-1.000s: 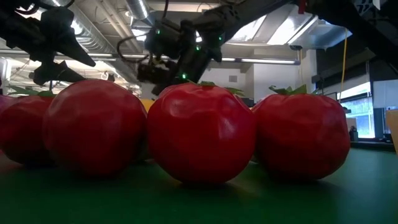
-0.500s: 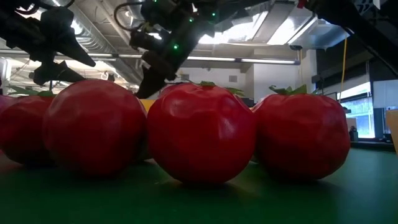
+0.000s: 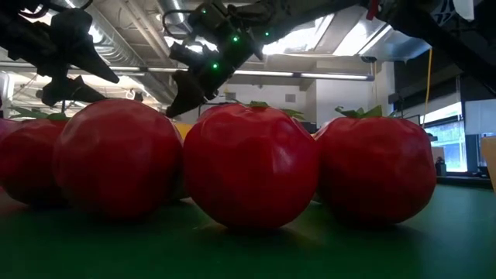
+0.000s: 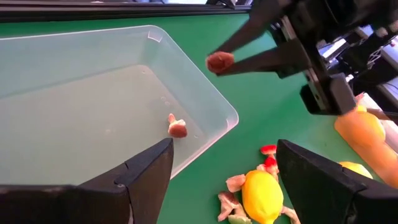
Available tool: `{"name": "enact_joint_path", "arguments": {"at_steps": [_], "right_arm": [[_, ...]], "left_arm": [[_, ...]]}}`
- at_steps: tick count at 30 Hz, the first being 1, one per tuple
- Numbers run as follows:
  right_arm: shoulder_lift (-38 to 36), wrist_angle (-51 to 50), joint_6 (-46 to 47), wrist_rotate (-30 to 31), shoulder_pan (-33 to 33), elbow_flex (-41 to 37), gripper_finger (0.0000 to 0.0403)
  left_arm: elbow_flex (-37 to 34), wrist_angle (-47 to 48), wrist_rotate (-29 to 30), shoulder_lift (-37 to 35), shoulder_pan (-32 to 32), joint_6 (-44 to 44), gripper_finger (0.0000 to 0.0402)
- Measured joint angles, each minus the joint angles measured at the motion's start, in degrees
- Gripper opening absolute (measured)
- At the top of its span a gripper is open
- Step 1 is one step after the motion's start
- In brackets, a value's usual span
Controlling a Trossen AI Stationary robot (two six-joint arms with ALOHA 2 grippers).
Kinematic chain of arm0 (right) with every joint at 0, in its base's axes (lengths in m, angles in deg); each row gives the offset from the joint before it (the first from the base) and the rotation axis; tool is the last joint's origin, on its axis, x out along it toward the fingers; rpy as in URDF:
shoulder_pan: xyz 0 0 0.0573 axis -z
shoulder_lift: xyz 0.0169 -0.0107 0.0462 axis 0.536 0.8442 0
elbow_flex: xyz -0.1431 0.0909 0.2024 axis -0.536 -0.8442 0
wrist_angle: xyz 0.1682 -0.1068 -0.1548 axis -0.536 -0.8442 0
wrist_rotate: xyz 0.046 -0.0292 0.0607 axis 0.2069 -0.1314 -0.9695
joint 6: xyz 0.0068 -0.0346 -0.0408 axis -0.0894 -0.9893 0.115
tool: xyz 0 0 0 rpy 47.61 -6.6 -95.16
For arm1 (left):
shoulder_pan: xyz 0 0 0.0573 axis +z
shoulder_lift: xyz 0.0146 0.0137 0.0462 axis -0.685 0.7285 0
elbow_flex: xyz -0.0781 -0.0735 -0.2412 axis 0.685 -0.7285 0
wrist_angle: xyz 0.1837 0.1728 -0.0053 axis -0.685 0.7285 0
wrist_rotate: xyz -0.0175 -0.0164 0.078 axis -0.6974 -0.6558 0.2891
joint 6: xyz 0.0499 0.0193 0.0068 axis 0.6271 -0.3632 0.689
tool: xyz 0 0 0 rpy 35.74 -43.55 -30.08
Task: Sort produce into baskets
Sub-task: Put the brown mushroom into the transparent bin, then put the red mushroom into the transparent bin
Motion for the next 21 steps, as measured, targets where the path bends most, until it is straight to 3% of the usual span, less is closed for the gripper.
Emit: {"name": "enact_joint_path", "arguments": {"at_steps": [13, 21], "right_arm": [[0.1, -0.2, 0.0, 0.2, 0.5, 0.0, 0.0227], [-0.3, -14.2, -0.1, -8.3, -3.1, 2.6, 0.0250]], "left_arm": [[0.0, 0.0, 0.9, 0.0, 0.0, 0.0, 0.0279], [0.0, 0.0, 0.9, 0.0, 0.0, 0.0, 0.0279]]}}
